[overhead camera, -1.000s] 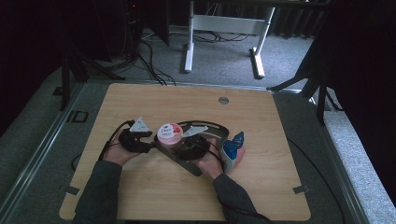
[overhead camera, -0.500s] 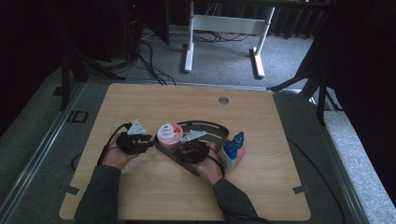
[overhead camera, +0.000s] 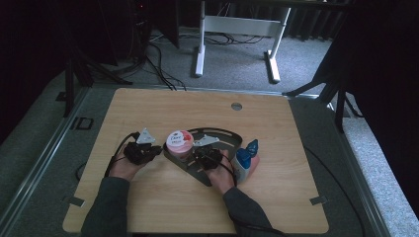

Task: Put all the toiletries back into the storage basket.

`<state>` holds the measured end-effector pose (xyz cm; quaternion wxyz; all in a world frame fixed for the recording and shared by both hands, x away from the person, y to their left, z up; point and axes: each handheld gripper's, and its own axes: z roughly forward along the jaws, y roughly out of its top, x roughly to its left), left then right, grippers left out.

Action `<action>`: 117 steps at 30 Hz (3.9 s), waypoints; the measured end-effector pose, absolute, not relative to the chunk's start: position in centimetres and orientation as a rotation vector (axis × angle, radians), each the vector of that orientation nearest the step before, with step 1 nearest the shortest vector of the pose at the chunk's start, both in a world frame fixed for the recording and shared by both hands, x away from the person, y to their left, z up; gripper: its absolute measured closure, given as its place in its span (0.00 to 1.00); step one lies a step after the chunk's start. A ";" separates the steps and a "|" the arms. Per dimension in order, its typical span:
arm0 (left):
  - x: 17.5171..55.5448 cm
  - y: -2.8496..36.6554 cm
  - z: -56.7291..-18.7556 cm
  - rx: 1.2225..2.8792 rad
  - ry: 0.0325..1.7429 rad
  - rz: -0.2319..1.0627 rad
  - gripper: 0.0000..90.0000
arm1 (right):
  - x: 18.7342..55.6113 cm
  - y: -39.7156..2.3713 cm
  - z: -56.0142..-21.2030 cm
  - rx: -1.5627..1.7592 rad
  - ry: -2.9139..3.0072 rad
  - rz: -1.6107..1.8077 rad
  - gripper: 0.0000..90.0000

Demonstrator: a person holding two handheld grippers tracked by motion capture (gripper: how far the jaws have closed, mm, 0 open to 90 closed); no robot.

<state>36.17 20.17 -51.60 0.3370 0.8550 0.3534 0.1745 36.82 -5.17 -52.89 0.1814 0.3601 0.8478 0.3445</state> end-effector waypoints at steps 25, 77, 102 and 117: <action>37.6 19.5 -53.0 2.279 0.997 0.463 0.99 | 38.0 -5.1 -52.4 1.137 2.328 1.052 1.00; 34.5 20.3 -52.5 2.165 1.019 0.420 0.69 | 30.3 -7.8 -52.2 0.776 2.593 1.049 0.69; 34.0 20.3 -52.7 2.159 1.026 0.405 0.67 | 27.6 -12.5 -51.0 0.730 2.600 1.026 0.74; 33.8 19.9 -52.8 2.157 1.016 0.398 0.67 | 27.0 -15.3 -50.7 0.763 2.579 1.000 0.74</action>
